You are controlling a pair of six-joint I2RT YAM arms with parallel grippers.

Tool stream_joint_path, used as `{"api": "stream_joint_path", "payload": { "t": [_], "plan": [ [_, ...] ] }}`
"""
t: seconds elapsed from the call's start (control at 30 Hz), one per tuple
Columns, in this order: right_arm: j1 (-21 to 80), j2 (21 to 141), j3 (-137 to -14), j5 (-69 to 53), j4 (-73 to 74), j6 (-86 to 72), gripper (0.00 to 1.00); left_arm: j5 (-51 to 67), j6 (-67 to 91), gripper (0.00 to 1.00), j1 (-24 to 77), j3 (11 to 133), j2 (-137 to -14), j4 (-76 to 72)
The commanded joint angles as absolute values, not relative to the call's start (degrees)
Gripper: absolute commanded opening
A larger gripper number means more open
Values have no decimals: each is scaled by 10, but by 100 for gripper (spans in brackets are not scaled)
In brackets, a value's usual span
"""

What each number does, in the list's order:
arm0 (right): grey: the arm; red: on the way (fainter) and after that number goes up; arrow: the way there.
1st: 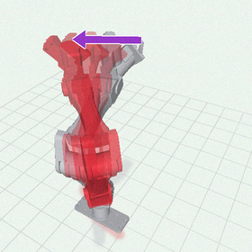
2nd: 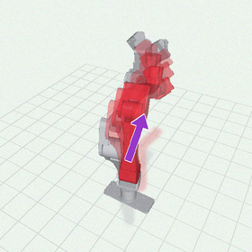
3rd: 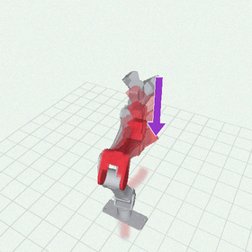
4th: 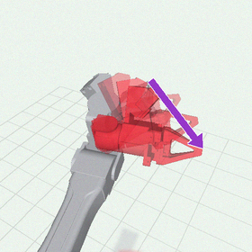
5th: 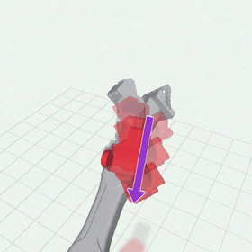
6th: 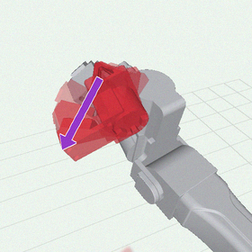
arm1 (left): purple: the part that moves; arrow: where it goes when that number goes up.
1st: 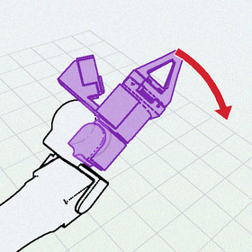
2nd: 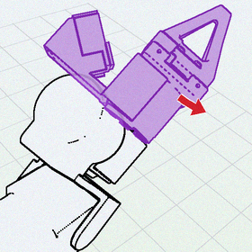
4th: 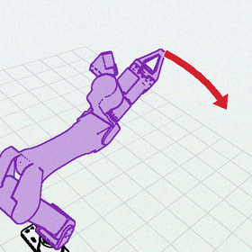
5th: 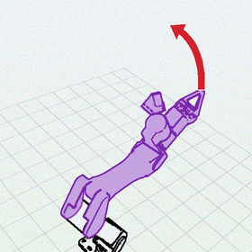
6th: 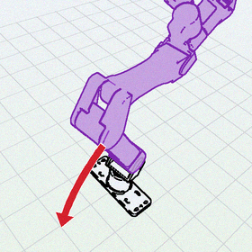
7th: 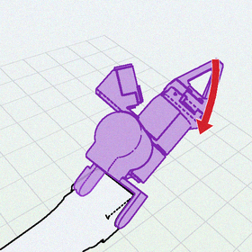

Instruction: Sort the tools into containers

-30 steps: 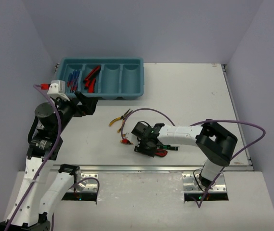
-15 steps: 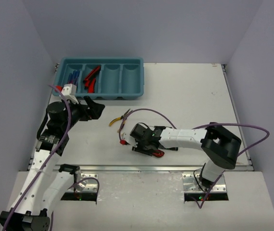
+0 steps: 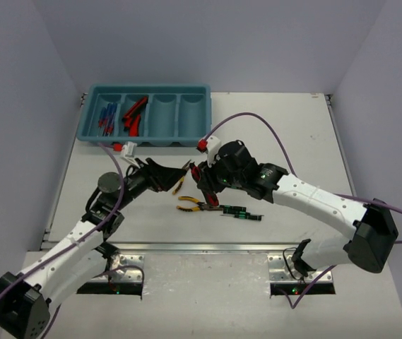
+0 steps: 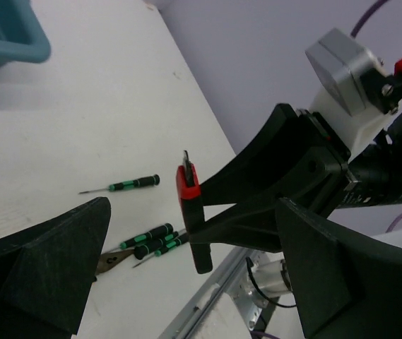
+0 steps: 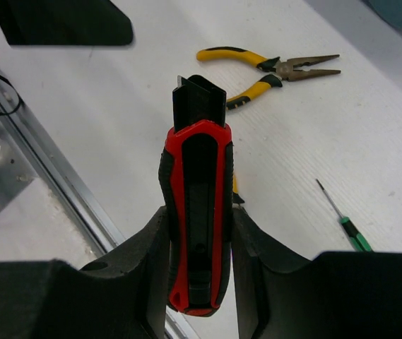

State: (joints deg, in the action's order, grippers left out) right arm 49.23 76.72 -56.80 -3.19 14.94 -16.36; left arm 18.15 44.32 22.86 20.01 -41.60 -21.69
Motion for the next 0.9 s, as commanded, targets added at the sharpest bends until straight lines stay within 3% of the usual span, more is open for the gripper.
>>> {"api": "stream_joint_path", "payload": {
  "t": [0.0, 0.07, 0.3, 0.5, 0.57, 0.7, 0.77, 0.8, 0.87],
  "plan": [
    [493, 773, -605, -34, 118, -225, 0, 100, 444, 99, 276, 233, -463, -317],
    [494, 775, -611, -36, 120, -231, 0, 99, 442, 96, 282, 238, -492, -329],
    [494, 766, -606, -60, 90, -243, 0, 91, 449, 69, 313, 255, -558, -348],
    [494, 764, -601, -66, 66, -251, 0, 97, 448, 59, 340, 279, -594, -359],
    [494, 760, -600, -62, 60, -252, 0, 97, 450, 48, 345, 282, -599, -360],
    [494, 760, -604, -50, 55, -252, 0, 105, 455, 10, 358, 287, -613, -369],
    [494, 760, -606, -49, 48, -252, 0, 112, 456, 0, 364, 296, -626, -368],
    [495, 759, -606, -46, 47, -252, 0, 117, 455, 0, 366, 301, -634, -366],
    [494, 756, -601, -32, 50, -251, 28, 112, 438, 0, 365, 325, -647, -339]
  ]
}}
